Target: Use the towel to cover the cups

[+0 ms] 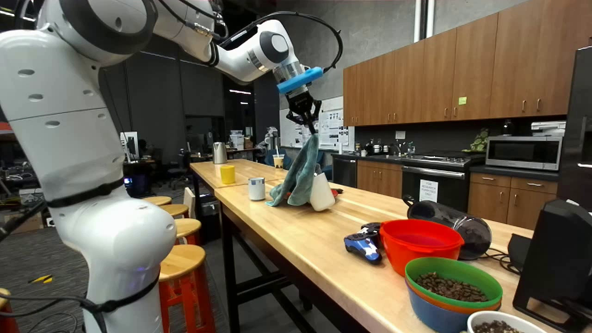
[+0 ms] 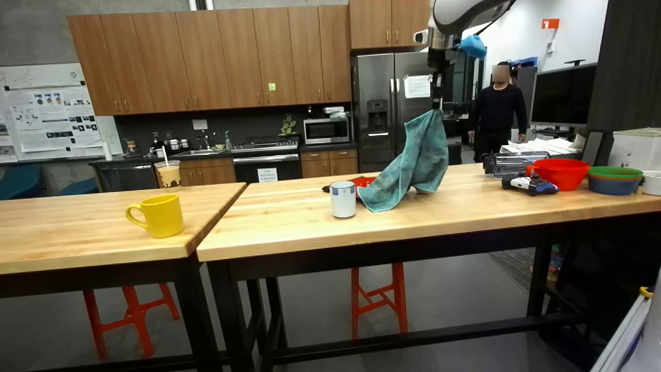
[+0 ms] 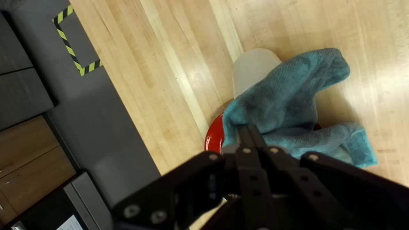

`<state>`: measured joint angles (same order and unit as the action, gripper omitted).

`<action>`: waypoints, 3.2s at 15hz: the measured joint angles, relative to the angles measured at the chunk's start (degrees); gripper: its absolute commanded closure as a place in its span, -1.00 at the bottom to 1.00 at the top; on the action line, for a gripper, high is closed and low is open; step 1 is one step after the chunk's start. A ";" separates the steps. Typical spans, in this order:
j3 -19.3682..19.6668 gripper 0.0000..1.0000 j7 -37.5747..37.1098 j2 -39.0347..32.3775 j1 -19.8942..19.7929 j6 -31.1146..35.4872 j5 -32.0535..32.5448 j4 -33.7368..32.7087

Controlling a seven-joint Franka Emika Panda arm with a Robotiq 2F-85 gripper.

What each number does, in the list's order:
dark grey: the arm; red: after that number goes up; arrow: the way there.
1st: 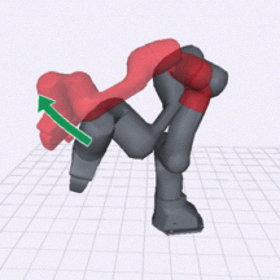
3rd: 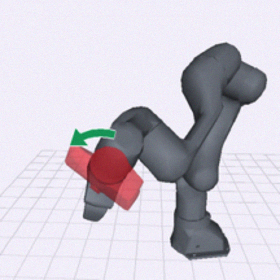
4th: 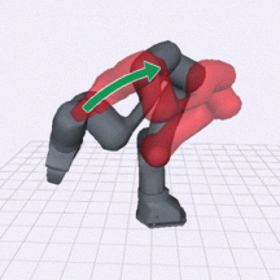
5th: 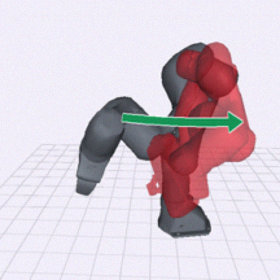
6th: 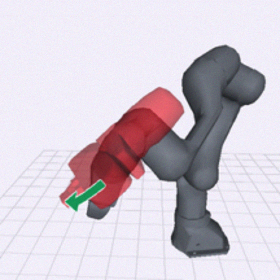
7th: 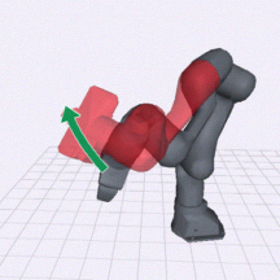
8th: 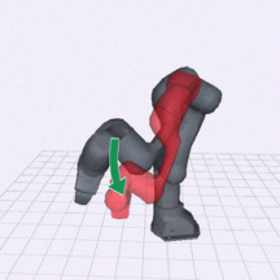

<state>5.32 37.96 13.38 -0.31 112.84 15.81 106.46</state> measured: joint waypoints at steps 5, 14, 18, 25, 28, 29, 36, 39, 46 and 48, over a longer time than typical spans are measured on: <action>0.44 1.00 0.01 -2.59 -1.56 -1.10 2.90 -5.35; 1.06 1.00 0.13 -7.32 -3.74 -1.67 6.52 -14.47; 1.12 1.00 1.09 -8.32 -3.95 -1.66 7.41 -19.34; 1.12 1.00 2.64 -9.44 -4.03 -1.65 7.42 -27.11; 1.17 1.00 3.05 -10.54 -4.04 -1.64 7.42 -30.07; 1.22 1.00 3.08 -10.92 -4.04 -1.63 7.42 -31.02; 2.87 1.00 3.08 -13.18 -4.11 -1.56 7.68 -37.32; 3.83 1.00 3.08 -14.17 -4.41 -1.56 7.72 -39.75; 6.55 1.00 2.86 -16.36 -5.90 -1.62 9.71 -44.22; 7.49 1.00 2.59 -16.59 -6.50 -1.66 10.75 -45.11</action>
<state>12.81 40.55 -3.21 -6.81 111.17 26.56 61.34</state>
